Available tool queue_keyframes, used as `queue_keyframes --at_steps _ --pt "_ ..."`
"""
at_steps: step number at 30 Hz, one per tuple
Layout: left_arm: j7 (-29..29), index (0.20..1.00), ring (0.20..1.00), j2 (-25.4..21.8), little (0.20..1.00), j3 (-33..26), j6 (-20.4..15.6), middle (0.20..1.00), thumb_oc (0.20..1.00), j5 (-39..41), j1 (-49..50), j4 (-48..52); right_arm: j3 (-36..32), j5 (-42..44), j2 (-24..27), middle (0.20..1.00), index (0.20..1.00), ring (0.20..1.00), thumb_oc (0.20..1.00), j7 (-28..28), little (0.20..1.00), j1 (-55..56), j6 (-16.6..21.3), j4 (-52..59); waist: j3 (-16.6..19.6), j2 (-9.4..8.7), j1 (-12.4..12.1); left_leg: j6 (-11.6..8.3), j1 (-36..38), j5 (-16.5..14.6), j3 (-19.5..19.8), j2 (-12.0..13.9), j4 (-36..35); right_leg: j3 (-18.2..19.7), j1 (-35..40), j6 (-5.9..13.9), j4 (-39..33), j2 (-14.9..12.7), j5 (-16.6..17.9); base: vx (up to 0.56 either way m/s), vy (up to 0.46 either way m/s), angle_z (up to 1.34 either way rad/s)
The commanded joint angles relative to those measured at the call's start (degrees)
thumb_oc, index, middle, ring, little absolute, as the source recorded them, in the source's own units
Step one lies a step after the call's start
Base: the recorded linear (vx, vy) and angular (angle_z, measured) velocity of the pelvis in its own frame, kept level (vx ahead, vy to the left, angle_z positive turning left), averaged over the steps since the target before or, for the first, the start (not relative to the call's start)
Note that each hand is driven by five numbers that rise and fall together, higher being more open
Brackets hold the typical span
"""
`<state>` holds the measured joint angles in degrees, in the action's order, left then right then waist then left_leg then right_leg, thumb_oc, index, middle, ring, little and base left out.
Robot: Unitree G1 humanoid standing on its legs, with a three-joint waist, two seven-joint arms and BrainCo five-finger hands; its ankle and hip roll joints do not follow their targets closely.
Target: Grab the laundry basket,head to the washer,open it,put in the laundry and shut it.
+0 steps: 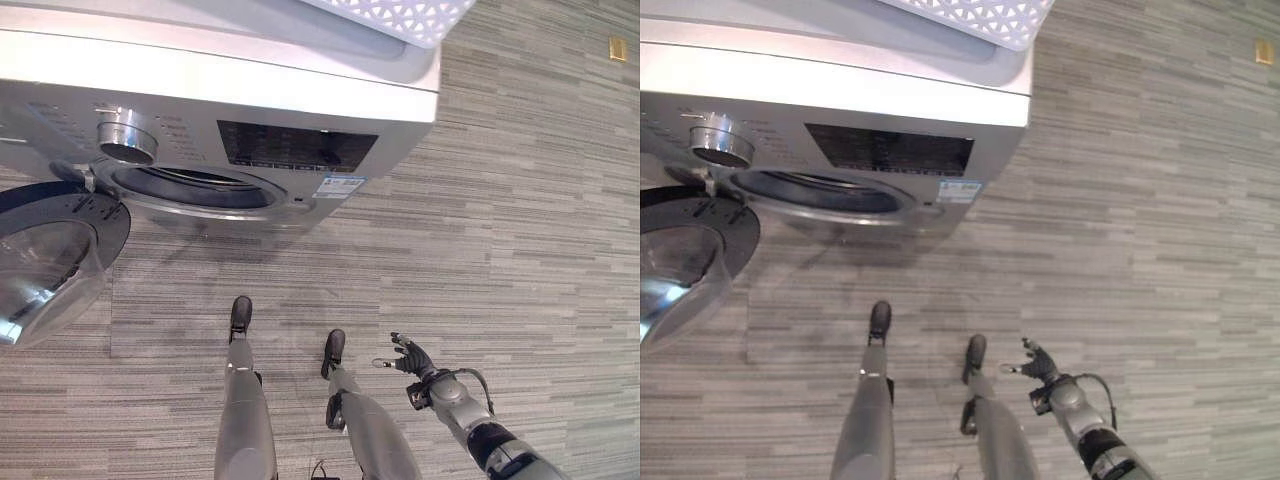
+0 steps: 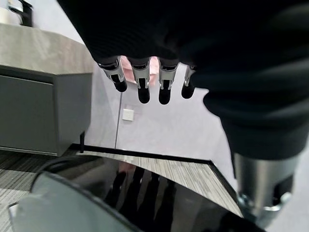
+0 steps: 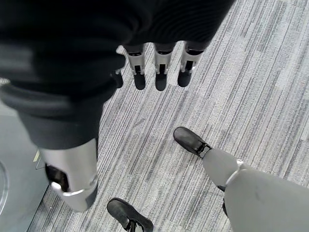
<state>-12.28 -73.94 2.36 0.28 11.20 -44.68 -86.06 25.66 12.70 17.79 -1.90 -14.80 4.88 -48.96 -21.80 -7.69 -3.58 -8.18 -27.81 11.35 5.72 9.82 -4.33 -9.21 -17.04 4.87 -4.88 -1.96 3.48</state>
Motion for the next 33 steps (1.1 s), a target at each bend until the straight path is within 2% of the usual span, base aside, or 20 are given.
queue_keyframes --at_steps 1,2,9,14,16,18,22,26,29,30,31,33 --pt "0.2 1.0 1.0 -0.4 1.0 3.8 -0.5 1.0 1.0 -0.9 0.0 -1.8 -0.9 1.8 0.4 1.0 1.0 1.0 1.0 -0.5 1.0 3.0 1.3 2.7 0.0 -3.4 0.5 2.05 2.4 -4.2 -1.4 1.0 -0.1 4.8 -0.1 5.69 4.5 -6.2 -1.3 0.0 -0.004 0.04" --pt "0.4 1.0 1.0 -0.4 1.0 4.8 -0.5 1.0 1.0 -0.9 -1.1 -1.5 -1.0 2.3 0.8 1.0 1.0 1.0 1.0 -0.6 1.0 3.1 1.6 4.6 -0.2 -4.04 0.6 2.12 1.8 -4.2 -1.2 1.0 0.0 4.7 -0.3 5.85 4.1 -6.0 -1.0 0.0 0.0 0.0" --pt "1.9 1.0 1.0 0.9 1.0 6.9 -0.7 1.0 1.0 -1.5 -1.6 -0.7 -0.9 2.3 0.6 1.0 1.0 1.0 1.0 -0.8 1.0 3.1 1.7 5.3 -0.1 -4.3 0.7 2.25 0.6 -4.4 -0.6 0.7 0.4 4.6 -0.4 5.98 3.4 -6.1 -0.5 0.0 0.001 0.01" --pt "14.5 1.0 1.0 5.6 1.0 3.6 0.6 1.0 1.0 1.1 6.7 0.0 -1.2 2.6 1.1 1.0 1.0 1.0 1.0 0.1 1.0 2.2 0.6 3.0 -0.2 -3.32 0.5 2.45 0.5 -5.1 -0.7 0.3 1.0 5.0 -0.2 5.64 3.5 -6.2 -1.0 0.01 0.01 0.01" --pt "20.6 1.0 1.0 7.2 1.0 2.8 1.5 1.0 1.0 2.8 11.0 3.4 -1.7 2.6 1.8 1.0 1.0 1.0 1.0 0.7 1.0 2.3 -0.2 1.9 -0.2 -2.43 0.4 2.5 0.5 -5.1 -0.7 0.2 1.1 4.9 -0.1 5.54 3.6 -6.3 -1.1 0.0 0.0 0.0" --pt "25.0 1.0 1.0 7.6 1.0 4.6 1.8 1.0 1.0 3.5 13.6 8.8 -2.5 2.6 2.8 1.0 1.0 1.0 1.0 1.7 1.0 3.0 -1.2 1.3 -0.3 -1.37 0.1 2.42 0.8 -4.9 -0.8 0.1 1.1 4.8 0.0 5.46 3.8 -6.3 -1.2 0.0 0.0 0.0" --pt "28.0 1.0 1.0 8.3 1.0 5.5 1.4 1.0 1.0 3.2 19.6 12.8 -3.4 1.2 4.8 1.0 1.0 1.0 1.0 3.6 1.0 4.5 -1.7 1.7 -0.2 0.2 -0.1 2.14 1.8 -4.8 -1.2 0.2 1.5 4.7 0.4 5.14 4.9 -6.3 -1.8 0.02 -0.041 0.02" --pt "32.8 1.0 1.0 12.5 1.0 4.4 0.9 1.0 1.0 2.1 28.5 12.4 -4.8 0.6 9.0 1.0 1.0 1.0 1.0 6.5 1.0 7.2 -1.3 6.4 0.4 0.59 1.0 1.41 4.9 -4.7 -3.0 1.5 1.2 5.9 1.0 4.53 5.5 -5.6 -2.7 0.03 -0.044 -0.09" --pt "31.7 1.0 1.0 17.7 1.0 3.6 0.1 1.0 1.0 1.8 31.1 12.7 -7.3 -0.1 12.5 1.0 1.0 1.0 1.0 7.9 1.0 9.9 -0.9 9.7 1.4 0.94 2.5 0.66 7.7 -4.5 -4.5 3.1 0.4 7.2 1.8 3.67 5.7 -4.5 -3.6 0.03 -0.06 -0.21" --pt "31.7 1.0 1.0 17.7 1.0 3.6 0.1 1.0 1.0 1.8 31.1 12.7 -7.3 -0.1 12.5 1.0 1.0 1.0 1.0 7.9 1.0 9.9 -1.0 9.7 1.5 0.97 2.5 0.66 7.6 -4.4 -4.5 3.1 0.4 7.1 1.6 3.67 5.7 -4.5 -3.6 0.04 -0.114 -0.24" --pt "28.6 1.0 1.0 22.7 1.0 2.3 -0.6 1.0 1.0 4.3 31.9 14.1 -9.9 -0.8 15.2 1.0 1.0 1.0 1.0 8.7 1.0 11.0 -0.7 9.7 2.7 1.64 3.9 0.03 10.3 -4.2 -6.0 4.7 -0.2 8.5 2.5 2.89 5.9 -3.0 -4.6 0.02 -0.075 -0.28" --pt "27.7 1.0 1.0 24.1 1.0 2.3 -0.8 1.0 1.0 5.5 32.1 15.7 -10.8 -0.7 16.1 1.0 1.0 1.0 1.0 8.8 1.0 11.3 -0.7 9.9 2.9 2.01 4.2 -0.17 11.0 -3.9 -6.5 5.4 -0.3 8.9 2.6 2.6 6.2 -2.4 -4.9 0.01 -0.082 -0.33"
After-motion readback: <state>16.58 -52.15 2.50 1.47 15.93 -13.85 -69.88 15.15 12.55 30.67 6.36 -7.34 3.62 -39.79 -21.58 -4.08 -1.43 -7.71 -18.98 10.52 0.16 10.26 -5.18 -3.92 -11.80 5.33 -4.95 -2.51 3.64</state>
